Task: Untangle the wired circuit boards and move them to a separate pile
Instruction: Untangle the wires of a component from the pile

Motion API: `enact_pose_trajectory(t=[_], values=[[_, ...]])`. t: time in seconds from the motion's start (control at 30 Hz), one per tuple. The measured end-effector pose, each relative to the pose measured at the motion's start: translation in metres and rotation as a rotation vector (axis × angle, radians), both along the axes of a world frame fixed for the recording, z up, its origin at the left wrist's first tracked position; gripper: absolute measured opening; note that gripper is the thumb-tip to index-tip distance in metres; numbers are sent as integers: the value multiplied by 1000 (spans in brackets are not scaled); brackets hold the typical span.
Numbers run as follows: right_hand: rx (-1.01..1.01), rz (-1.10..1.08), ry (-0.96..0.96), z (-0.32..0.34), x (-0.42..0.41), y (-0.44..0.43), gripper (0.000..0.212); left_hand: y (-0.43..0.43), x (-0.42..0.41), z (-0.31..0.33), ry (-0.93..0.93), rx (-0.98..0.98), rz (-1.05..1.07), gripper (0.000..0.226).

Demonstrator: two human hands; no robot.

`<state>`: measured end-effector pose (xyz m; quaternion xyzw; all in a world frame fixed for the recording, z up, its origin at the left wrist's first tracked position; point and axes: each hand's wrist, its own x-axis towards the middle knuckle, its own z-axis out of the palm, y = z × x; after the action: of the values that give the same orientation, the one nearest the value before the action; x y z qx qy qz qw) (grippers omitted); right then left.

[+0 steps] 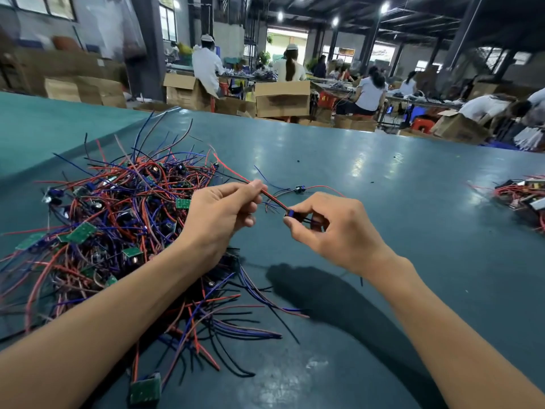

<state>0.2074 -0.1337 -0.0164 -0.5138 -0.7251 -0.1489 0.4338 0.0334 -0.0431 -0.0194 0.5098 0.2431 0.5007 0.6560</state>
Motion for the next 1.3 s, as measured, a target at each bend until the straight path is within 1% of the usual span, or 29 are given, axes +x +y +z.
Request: enact_pose_trajectory(t=[0.1,0.23,0.4,0.5,0.6,0.7,0.8,0.83,0.9,0.93,0.97,1.03,1.07,1.1,1.17,1.2,1.27,1.3], values=[[-111,29,12,2,14,-3,7,6,-5,5,-42,-60,69,16],[-229,12,61,1,29,-3,7,12,-11,4,-82,-89,129,16],[-223,20,58,-2,30,-1,7,13,-12,4,-168,-148,149,12],[-191,20,31,-5,27,0,8,12,-14,5,-217,-145,142,13],[-115,6,39,-10,26,2,10,11,-16,7,-275,-187,83,27],[-36,-35,78,-13,28,3,14,8,-16,8,-287,-269,-73,56],[71,-73,128,-14,25,5,16,-2,-11,7,-274,-282,-196,62],[104,-81,145,-14,22,6,17,-5,-8,6,-293,-306,-238,68],[144,-101,166,-14,16,7,18,-9,-7,6,-324,-403,-332,91],[154,-105,172,-14,12,7,18,-12,-6,5,-290,-430,-377,91],[158,-97,177,-14,8,7,18,-14,-5,4,-217,-413,-414,80],[147,-30,162,-12,1,6,19,-18,-1,0,-32,-252,-445,43],[134,8,132,-11,-1,5,19,-20,1,-3,12,-172,-430,27],[118,31,89,-12,-4,4,20,-21,2,-4,26,-117,-402,21],[94,17,8,-13,-8,3,23,-21,2,-6,28,-61,-317,24],[99,-23,-21,-13,-10,2,26,-21,1,-6,23,-50,-275,25],[178,-176,-53,-11,-13,1,30,-19,1,-5,5,-72,-212,24],[252,-227,-30,-10,-17,0,27,-18,1,-4,-13,-103,-189,23]])
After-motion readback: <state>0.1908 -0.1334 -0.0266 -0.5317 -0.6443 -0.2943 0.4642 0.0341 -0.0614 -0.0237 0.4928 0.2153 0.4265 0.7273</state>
